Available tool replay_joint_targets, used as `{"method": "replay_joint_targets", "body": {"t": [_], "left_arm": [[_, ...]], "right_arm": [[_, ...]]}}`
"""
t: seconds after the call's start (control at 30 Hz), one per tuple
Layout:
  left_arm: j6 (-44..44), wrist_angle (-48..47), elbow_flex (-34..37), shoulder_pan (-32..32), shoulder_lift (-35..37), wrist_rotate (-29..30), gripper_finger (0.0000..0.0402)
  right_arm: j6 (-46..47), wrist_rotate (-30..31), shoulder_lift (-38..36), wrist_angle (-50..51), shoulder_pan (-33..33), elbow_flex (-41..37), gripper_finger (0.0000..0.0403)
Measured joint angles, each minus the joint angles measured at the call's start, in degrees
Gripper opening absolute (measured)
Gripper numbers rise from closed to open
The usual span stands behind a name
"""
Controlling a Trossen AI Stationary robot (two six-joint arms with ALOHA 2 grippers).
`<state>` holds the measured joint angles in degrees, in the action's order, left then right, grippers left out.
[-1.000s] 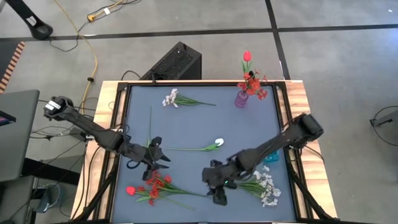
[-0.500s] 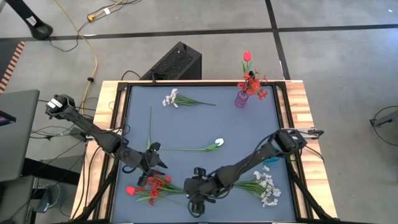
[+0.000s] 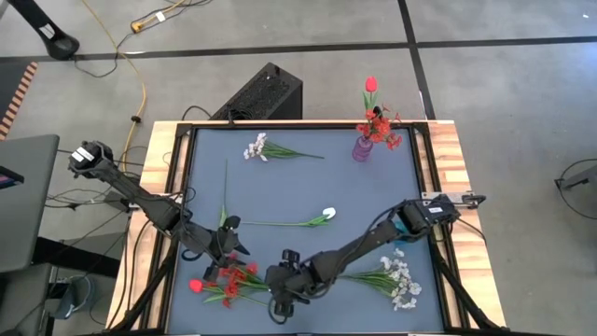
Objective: Sort flowers into vase by color
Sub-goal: Put the red flower into the purple vase
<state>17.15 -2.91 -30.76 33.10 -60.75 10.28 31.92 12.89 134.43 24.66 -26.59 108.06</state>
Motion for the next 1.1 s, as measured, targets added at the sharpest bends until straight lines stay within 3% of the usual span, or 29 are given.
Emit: {"method": "replay_joint_targets", "body": {"t": [0.13,0.7,0.83,1.03,1.1], "left_arm": [[-0.63,-0.23,0.0,0.0,0.0,0.0,0.0125],[-1.49,-0.03,0.02,-0.04,0.0,0.24,0.0125],[-1.03,-0.03,0.02,-0.04,0.0,0.5,0.0125],[-0.12,-0.03,0.02,-0.04,0.0,0.59,0.0125],[-0.05,-0.03,0.02,-0.04,0.0,0.59,0.0125]], "right_arm": [[0.0,2.88,0.0,-0.06,-0.89,-0.14,0.022],[3.71,1.81,5.07,-1.52,-1.52,0.06,0.0214],[3.97,1.28,5.07,-0.63,-1.2,0.08,0.0171],[7.63,1.28,4.94,-0.23,-0.52,-0.03,0.0047],[7.87,1.56,4.44,-0.23,-0.52,-0.1,0.0027]]}}
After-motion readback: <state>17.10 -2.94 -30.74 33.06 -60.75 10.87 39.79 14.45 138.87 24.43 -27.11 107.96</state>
